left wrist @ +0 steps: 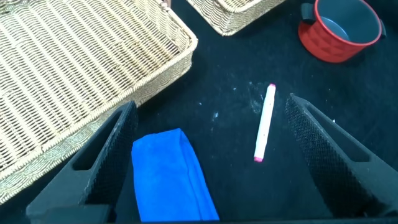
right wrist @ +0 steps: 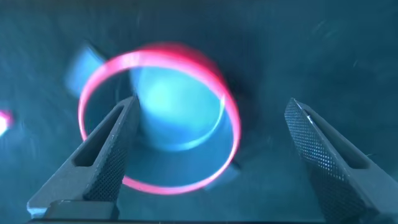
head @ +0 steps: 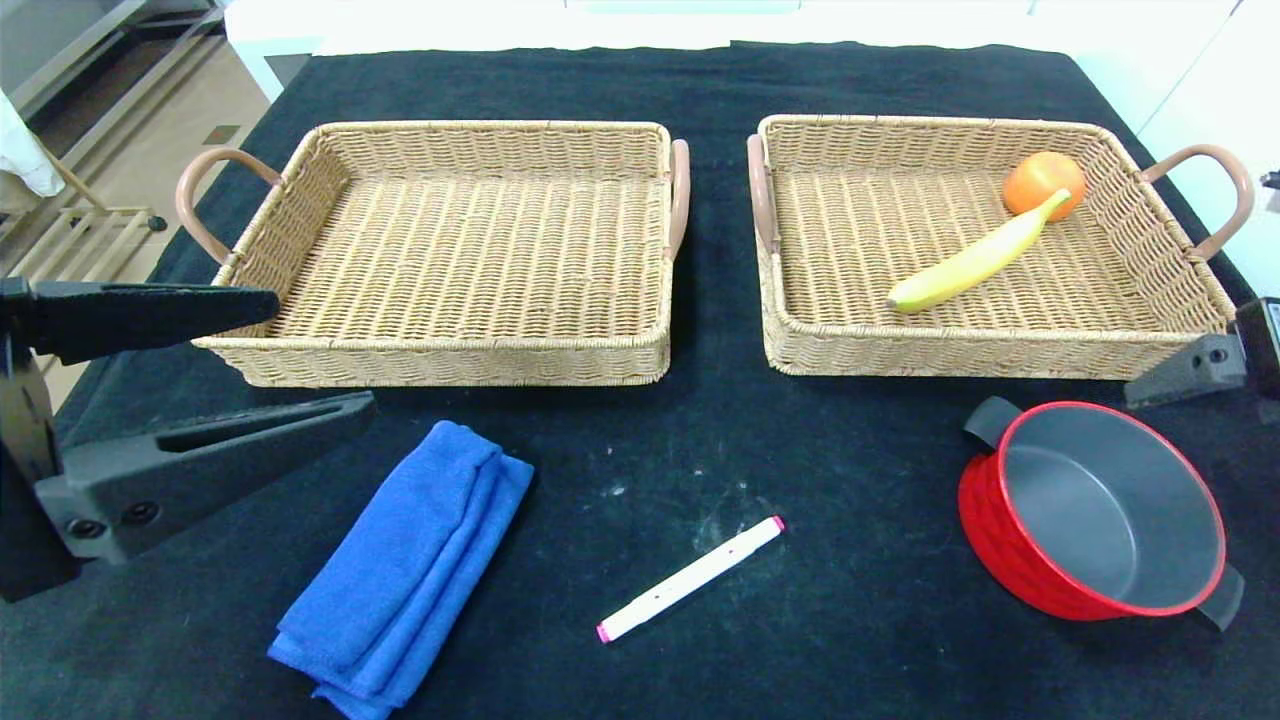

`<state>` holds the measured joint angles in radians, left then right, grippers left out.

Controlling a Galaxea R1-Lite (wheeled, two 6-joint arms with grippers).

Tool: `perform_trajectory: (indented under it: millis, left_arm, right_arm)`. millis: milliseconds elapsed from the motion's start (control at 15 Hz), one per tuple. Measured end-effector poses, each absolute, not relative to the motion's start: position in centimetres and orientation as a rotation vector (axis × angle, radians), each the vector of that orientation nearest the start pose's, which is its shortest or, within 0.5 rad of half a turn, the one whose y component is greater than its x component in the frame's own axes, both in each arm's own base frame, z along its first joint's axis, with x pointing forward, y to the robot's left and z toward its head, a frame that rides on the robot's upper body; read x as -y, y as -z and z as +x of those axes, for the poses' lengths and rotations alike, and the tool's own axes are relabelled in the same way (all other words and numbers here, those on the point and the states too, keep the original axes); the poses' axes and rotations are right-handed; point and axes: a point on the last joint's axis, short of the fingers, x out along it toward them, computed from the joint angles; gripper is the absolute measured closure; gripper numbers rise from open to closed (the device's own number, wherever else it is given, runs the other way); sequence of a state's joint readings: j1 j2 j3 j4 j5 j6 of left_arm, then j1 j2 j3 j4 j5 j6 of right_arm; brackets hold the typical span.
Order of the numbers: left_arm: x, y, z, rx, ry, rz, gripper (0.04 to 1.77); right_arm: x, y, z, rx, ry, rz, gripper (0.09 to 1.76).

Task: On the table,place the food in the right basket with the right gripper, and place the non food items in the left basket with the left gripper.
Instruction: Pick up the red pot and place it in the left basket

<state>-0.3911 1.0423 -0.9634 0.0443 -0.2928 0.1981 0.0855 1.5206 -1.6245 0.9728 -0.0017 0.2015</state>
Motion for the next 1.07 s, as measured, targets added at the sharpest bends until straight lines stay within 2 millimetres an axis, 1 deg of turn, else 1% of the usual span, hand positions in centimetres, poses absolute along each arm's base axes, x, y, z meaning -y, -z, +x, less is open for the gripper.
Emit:
perform_trajectory:
  millis: [200, 400, 733, 1067]
  left_arm:
    - [5.6, -30.8, 11.8, -0.06, 0.693, 0.196, 0.09]
    - [5.8, -30.6, 11.7, -0.064, 0.707, 0.197, 0.09]
    - [5.9, -30.6, 11.6, -0.065, 0.716, 0.198, 0.09]
    - [5.9, -30.6, 11.6, -0.063, 0.716, 0.198, 0.09]
  right_arm:
    - [-1.8, -30.0, 21.0, -0.932, -0.019, 0.124, 0.15]
    - [-1.8, -28.8, 20.8, -0.968, -0.024, 0.105, 0.15]
    - [-2.1, -26.3, 21.7, -0.949, -0.041, 0.103, 0.15]
    - [-2.4, -24.5, 22.4, -0.98, -0.046, 0.091, 0.15]
